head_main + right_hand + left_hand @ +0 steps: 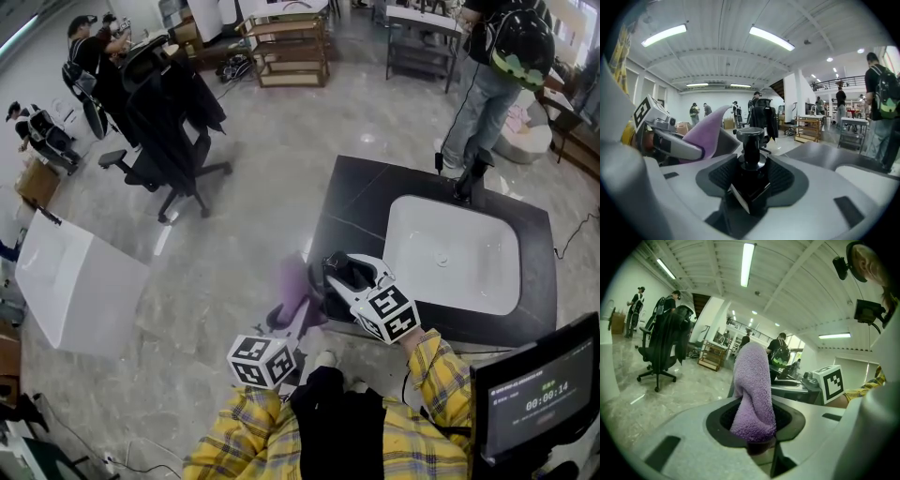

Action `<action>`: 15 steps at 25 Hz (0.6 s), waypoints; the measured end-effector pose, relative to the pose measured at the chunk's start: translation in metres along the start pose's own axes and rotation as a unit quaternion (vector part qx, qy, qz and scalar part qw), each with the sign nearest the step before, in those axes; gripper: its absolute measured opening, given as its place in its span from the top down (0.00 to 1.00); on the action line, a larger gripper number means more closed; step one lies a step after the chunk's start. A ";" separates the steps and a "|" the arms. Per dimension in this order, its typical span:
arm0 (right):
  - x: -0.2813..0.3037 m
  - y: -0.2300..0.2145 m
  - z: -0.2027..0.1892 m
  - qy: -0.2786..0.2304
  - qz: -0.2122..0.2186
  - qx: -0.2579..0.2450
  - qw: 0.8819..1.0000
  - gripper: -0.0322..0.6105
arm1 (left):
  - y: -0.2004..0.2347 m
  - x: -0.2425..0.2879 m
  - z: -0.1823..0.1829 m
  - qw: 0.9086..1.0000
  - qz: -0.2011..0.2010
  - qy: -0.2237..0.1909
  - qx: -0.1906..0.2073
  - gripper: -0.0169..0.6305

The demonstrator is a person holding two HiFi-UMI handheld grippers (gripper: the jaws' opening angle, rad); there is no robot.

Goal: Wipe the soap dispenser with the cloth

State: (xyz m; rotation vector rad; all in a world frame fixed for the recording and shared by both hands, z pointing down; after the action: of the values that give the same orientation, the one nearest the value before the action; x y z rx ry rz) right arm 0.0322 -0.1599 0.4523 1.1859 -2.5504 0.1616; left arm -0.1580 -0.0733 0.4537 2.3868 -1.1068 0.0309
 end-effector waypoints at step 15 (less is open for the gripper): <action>0.008 0.035 -0.004 -0.031 -0.172 0.069 0.982 0.66 | 0.008 -0.015 -0.001 1.000 0.016 -0.010 -0.006 0.84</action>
State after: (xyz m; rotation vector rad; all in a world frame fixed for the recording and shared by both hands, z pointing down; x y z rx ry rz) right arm 0.0016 -0.1424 0.4600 1.6858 -2.3708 0.2237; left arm -0.1736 -0.0664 0.4542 2.3625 -1.1512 0.0121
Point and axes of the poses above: the fingertips, and each gripper's own axes: x forward along the fingers, y to its left, z out of its top, the point moved 10 cm from there along -x, backward along the fingers, and after that the axes turned 12 degrees about -z, right-handed, at the moved point
